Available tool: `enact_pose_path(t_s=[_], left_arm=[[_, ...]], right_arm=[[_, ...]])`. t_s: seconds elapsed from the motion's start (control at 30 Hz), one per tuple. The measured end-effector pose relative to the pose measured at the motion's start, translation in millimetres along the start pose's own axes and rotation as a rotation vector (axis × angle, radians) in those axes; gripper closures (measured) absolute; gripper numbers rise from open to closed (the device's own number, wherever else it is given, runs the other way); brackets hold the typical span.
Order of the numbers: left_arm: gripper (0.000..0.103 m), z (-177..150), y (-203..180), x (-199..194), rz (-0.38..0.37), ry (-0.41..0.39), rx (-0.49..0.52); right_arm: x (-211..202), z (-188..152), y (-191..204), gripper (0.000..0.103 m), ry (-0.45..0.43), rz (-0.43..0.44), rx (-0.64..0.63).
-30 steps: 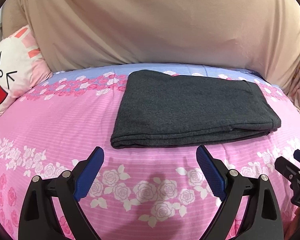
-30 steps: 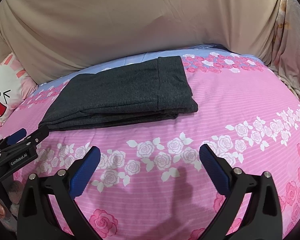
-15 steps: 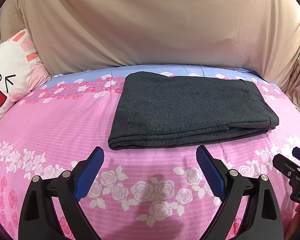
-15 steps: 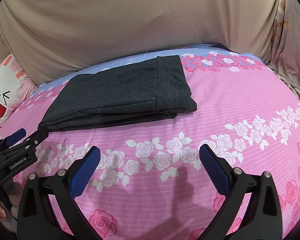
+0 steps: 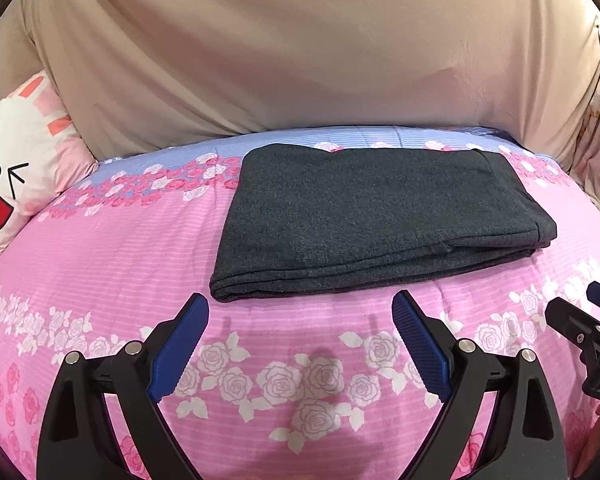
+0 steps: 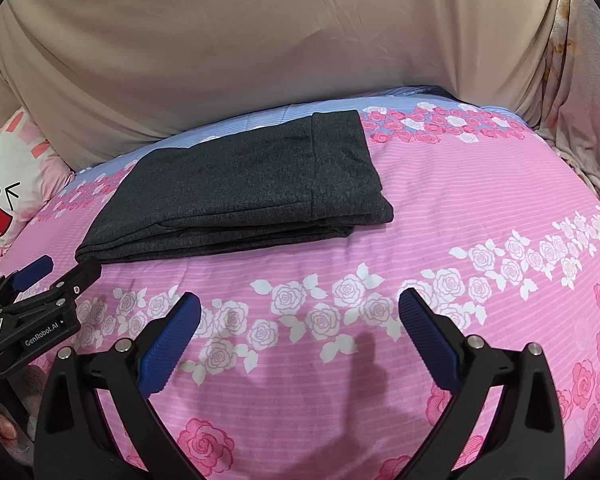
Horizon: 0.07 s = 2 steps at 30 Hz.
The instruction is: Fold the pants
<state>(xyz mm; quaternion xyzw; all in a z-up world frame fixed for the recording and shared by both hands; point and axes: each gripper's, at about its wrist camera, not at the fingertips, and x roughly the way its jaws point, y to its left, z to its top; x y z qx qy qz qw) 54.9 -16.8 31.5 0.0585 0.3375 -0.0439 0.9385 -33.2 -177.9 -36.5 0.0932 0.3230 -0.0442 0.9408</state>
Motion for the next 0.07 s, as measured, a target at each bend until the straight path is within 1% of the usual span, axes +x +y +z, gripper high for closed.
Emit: enact_pose_path(t_s=[0.07], left_arm=[[0.013, -0.1, 0.6, 0.6, -0.002, 0.005, -0.004]], right_arm=[[0.1, 0.2, -0.1, 0.006, 0.0, 0.0, 0.0]])
